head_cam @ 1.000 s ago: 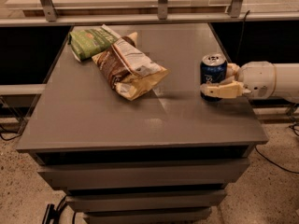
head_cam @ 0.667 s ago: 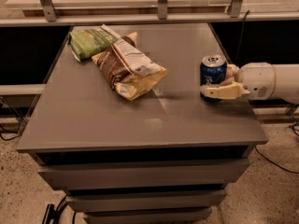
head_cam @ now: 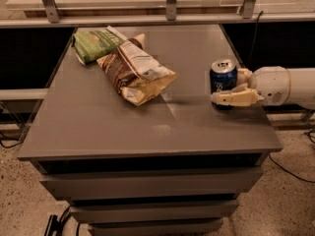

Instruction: Place pepsi can upright

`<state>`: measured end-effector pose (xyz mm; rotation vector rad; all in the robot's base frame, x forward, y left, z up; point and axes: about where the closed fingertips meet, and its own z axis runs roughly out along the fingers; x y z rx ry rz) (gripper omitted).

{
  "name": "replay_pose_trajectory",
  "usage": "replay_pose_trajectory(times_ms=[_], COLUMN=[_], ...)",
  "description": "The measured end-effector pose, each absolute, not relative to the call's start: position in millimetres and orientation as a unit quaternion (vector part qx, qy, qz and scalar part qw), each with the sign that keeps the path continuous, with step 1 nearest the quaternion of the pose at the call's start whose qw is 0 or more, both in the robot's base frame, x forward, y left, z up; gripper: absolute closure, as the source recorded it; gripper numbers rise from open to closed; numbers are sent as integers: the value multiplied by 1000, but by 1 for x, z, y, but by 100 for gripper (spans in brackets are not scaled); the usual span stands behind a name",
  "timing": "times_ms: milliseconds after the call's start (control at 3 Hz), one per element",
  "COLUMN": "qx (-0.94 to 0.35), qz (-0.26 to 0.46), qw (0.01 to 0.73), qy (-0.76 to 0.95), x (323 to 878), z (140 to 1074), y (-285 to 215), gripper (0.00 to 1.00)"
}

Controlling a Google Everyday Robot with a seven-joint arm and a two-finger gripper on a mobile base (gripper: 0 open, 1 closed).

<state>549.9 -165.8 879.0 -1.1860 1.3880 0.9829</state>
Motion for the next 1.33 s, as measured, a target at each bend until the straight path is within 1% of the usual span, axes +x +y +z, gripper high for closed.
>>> replay_pose_trajectory(times_ms=[333, 1333], qx=[-497, -529], qz=[406, 366], qw=[506, 465], qy=[577, 608], x=[549, 546], z=[878, 886], y=[-167, -183], gripper=[0, 0])
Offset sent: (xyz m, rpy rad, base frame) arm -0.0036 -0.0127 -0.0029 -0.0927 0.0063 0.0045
